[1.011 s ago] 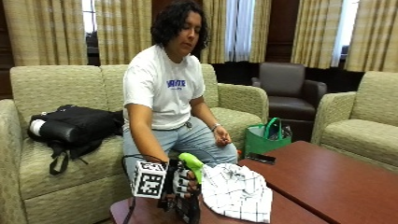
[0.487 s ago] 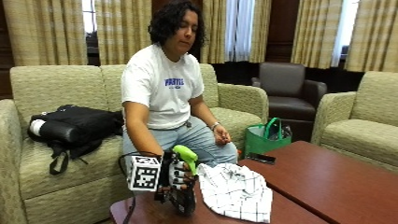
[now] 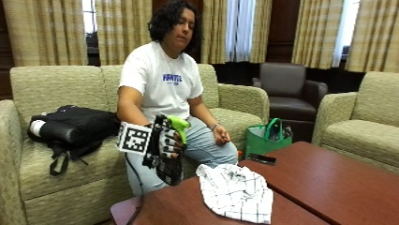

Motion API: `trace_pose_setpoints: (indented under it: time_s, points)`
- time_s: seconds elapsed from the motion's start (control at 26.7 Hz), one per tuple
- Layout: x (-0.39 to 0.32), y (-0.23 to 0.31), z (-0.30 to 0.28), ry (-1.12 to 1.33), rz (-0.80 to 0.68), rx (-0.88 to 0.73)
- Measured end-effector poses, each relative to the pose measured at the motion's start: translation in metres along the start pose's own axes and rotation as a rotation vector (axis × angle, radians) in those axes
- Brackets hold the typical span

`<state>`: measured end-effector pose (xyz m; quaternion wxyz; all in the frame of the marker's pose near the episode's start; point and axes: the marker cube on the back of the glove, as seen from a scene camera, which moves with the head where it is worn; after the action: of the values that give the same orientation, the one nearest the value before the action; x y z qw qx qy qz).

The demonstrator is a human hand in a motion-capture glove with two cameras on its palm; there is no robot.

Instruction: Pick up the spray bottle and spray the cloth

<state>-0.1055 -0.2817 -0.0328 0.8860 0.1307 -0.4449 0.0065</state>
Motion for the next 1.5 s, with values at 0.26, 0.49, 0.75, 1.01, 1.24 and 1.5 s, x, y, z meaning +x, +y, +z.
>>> trace_pose_setpoints:
  time_s: [0.26,0.49,0.75,1.01,1.24,1.5]
  points:
    - [-0.071,-0.010,-0.006,0.152,-0.034,-0.208]
    - [-0.105,-0.010,0.027,0.373,0.000,-0.494]
    - [-0.111,0.008,0.097,0.660,0.227,-0.888]
    - [-0.064,0.009,0.151,0.950,0.445,-1.085]
    - [-0.002,0.027,0.189,1.095,0.565,-1.173]
    - [0.045,0.047,0.212,1.148,0.677,-1.203]
